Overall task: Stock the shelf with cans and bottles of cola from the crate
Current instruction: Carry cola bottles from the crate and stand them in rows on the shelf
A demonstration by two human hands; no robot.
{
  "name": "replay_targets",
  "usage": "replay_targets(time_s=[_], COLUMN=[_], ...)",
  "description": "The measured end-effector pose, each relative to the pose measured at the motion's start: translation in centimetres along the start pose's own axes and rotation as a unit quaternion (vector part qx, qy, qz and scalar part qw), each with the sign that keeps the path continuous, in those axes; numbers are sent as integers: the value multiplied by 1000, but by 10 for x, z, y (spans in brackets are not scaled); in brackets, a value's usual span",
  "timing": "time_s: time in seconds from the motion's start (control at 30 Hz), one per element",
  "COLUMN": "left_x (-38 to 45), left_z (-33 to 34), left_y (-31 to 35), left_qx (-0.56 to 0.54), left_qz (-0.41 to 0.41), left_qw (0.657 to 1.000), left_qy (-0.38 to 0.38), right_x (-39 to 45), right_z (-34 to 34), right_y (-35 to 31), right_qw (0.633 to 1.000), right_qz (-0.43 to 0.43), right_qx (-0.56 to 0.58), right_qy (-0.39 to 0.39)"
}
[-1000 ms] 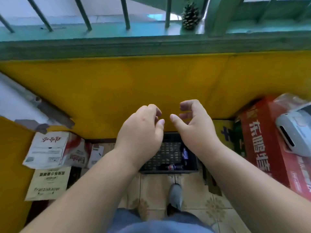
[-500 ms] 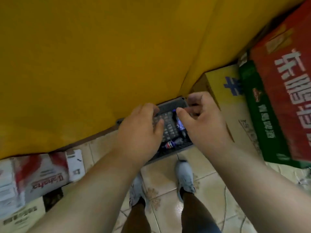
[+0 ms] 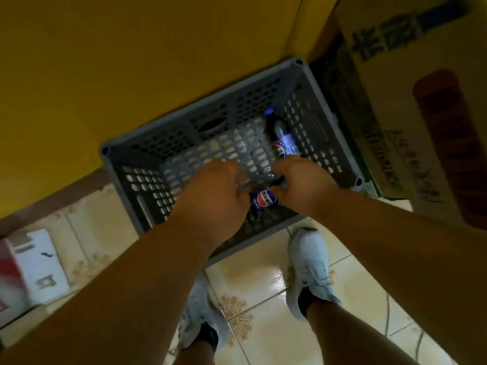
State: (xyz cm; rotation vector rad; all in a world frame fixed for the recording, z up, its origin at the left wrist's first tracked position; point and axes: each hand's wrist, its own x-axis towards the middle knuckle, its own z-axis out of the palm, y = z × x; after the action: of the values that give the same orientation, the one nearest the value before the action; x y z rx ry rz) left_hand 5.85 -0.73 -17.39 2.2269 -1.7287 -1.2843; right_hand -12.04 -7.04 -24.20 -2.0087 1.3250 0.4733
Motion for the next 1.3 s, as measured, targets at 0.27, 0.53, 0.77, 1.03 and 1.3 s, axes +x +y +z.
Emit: replay_targets(time_s=[0.27,0.53,0.77,1.03,1.3], left_x=[61,80,93,114,116], left_z=[63,84,77,102,102], left_y=[-56,-80,-61,-66,-80], left_qx=[-16,-91,-527,-606,-578], left_qz=[-51,-143,-375,-403,-368], left_qw=[998,985,761,686,728], left_qy=[-22,-13,-40,5,-18], right_x=[127,147,111,125,158], right_z=[72,100,53,39,94], right_y=[46,48,12,39,30], right_qw=[935,934,894,966,962], right_qz=[-26,-53,81,244,251], right_qx=[-233,-193,377,63,-100], right_qy=[-267,-298,-227,59,34])
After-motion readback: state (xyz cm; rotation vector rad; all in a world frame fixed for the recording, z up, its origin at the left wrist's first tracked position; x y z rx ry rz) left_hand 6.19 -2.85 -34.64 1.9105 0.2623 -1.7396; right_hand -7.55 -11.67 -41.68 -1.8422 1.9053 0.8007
